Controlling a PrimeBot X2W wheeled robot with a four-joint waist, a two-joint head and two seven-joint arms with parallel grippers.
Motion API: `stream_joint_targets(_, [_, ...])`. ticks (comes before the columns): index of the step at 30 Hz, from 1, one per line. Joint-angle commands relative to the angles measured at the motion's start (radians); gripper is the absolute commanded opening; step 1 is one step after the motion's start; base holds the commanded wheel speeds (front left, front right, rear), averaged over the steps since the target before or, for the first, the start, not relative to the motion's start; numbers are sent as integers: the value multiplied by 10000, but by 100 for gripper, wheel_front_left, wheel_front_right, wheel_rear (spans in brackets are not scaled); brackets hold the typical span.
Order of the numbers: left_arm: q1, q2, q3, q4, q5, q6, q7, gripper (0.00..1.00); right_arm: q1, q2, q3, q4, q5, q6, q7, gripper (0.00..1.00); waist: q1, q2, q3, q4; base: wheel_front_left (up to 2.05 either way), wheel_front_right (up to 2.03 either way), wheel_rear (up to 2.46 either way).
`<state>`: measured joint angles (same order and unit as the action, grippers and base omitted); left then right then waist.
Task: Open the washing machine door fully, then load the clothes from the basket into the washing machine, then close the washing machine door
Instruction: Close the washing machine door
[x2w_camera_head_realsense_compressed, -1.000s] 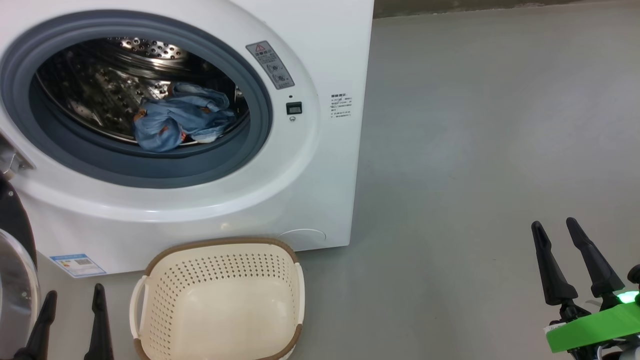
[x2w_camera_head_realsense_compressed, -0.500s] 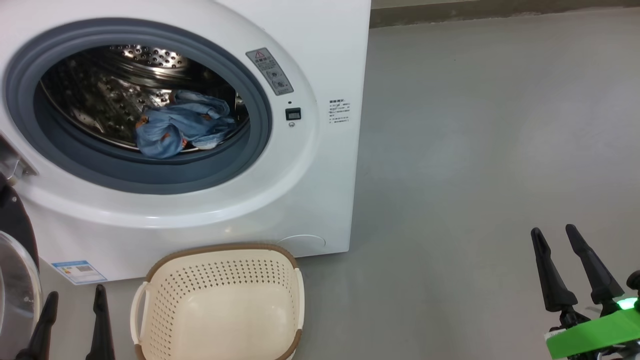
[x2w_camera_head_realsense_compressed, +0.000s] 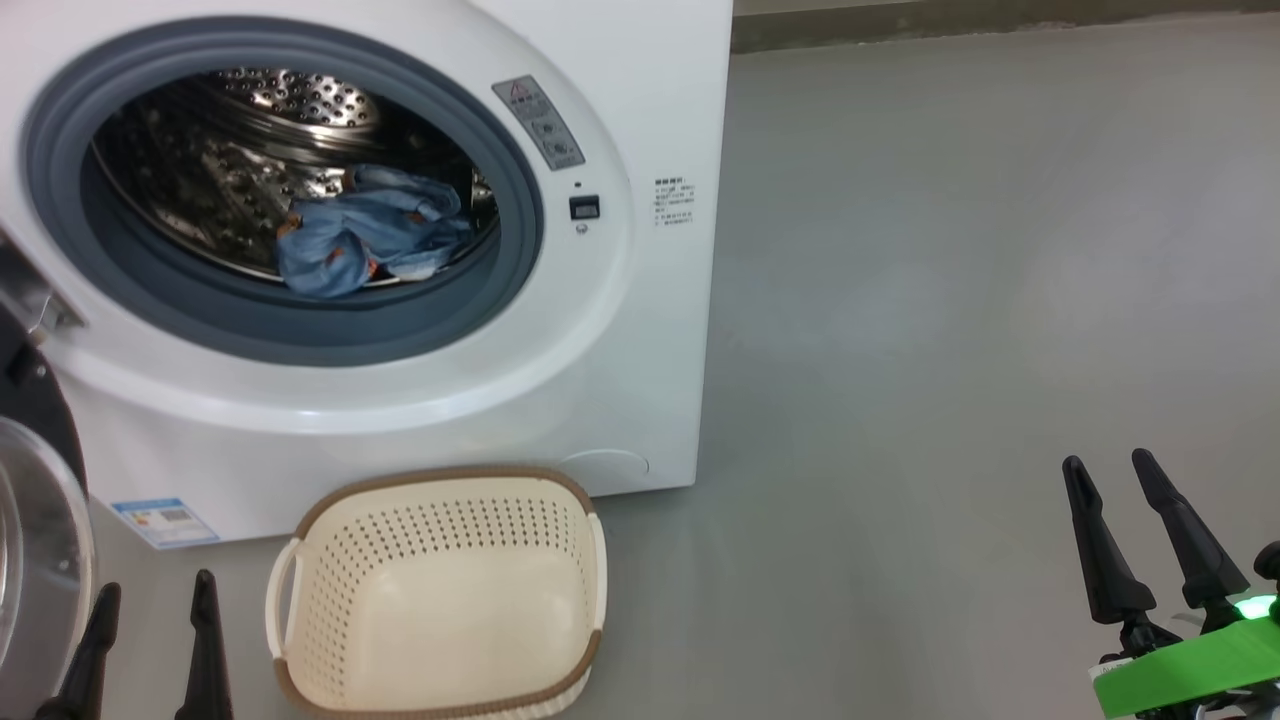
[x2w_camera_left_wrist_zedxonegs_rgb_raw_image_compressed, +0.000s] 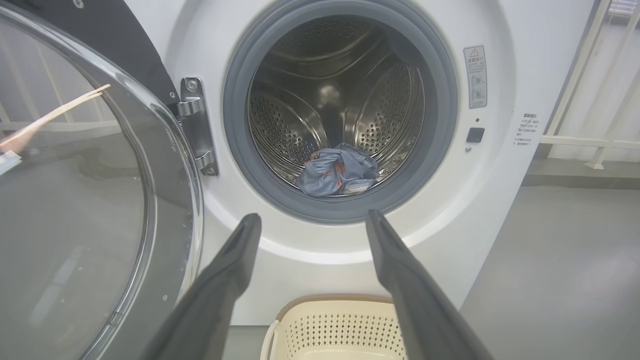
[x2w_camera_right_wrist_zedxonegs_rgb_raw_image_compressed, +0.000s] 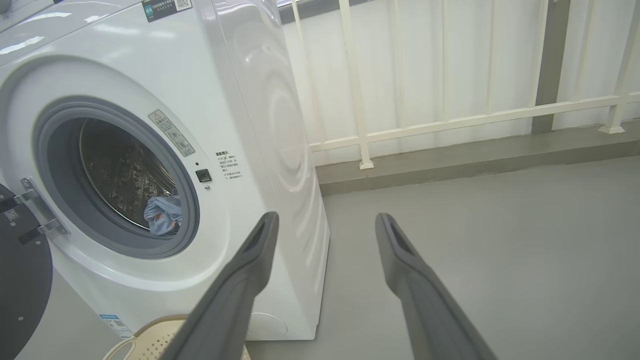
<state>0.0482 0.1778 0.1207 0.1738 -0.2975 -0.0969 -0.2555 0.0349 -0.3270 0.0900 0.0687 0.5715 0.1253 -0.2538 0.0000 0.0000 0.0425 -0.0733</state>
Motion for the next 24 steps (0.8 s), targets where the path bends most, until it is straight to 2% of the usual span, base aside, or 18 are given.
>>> stream_joint_targets(1, [-57,199,322,-306,104,-49,-63,100,58,-331,98,-283,97,54,-80,100,0,0,6,6,-173,173,0])
stream_joint_targets(12, [-24,258,258,-473,40,-131,-63,100,49,-330,98,-317,72,54,-80,100,0,0,10,55,-144,144,0])
stream_joint_targets(24, [-106,149,256,-435,26,-99,-63,100,-6,-287,164,-348,26,54,-80,100,0,0,85,212,-16,16,0])
